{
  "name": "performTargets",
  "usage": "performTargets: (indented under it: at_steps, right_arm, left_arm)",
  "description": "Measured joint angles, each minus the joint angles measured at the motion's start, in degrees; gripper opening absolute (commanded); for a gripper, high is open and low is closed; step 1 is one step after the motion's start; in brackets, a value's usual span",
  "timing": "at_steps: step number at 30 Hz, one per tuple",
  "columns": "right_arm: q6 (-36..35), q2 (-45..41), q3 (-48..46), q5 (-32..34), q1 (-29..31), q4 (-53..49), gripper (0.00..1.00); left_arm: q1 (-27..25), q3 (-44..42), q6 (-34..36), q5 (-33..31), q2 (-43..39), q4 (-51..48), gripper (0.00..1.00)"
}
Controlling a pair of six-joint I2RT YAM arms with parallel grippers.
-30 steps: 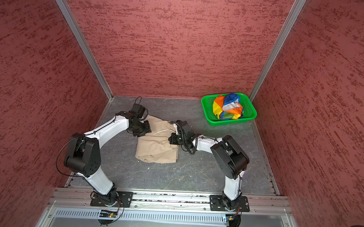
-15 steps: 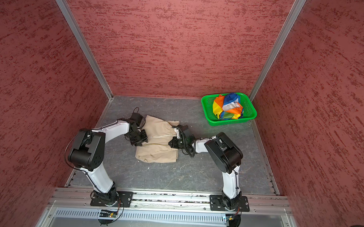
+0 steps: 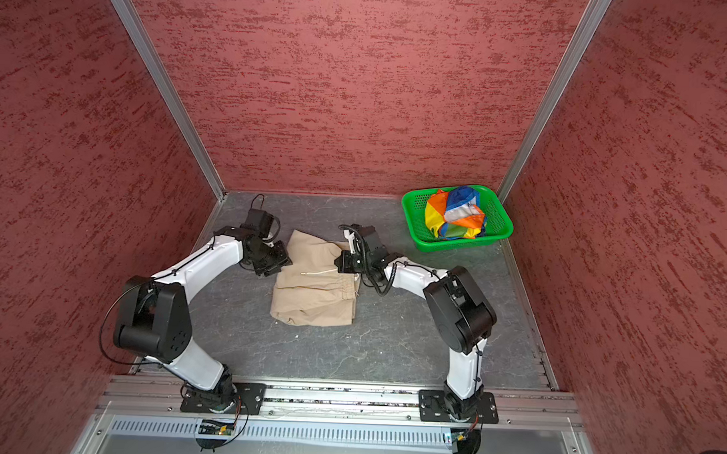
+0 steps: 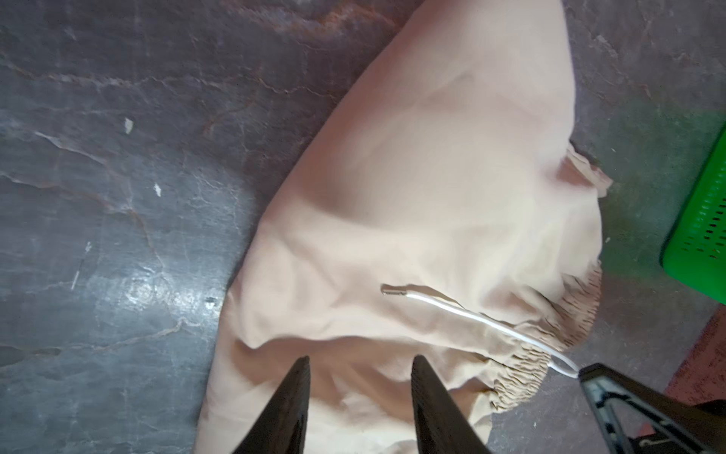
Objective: Fold and stack the shorts
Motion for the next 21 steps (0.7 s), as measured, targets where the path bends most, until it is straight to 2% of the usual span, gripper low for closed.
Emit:
performTargets:
  at_steps: [8,15,21]
  right_arm:
    - [-1.55,12.79,13.77,-0.07,-0.74,-2.8,0.0]
    - [-1.66,24.3,21.86,0.2,-3.74,-6.51,0.0]
    - [-1.68,27.63,26.69,-1.11,-5.01,-6.99,0.0]
  left_arm:
    - [-6.38,-8.17,-1.18,0.74,-1.44,0.46,0.39]
    - [-7.74,-16.24,-2.91,1.25,-0.85,2.16,0.37]
    - [-8.13,-17.33,-3.5,2.91,0.42,3.98,0.35]
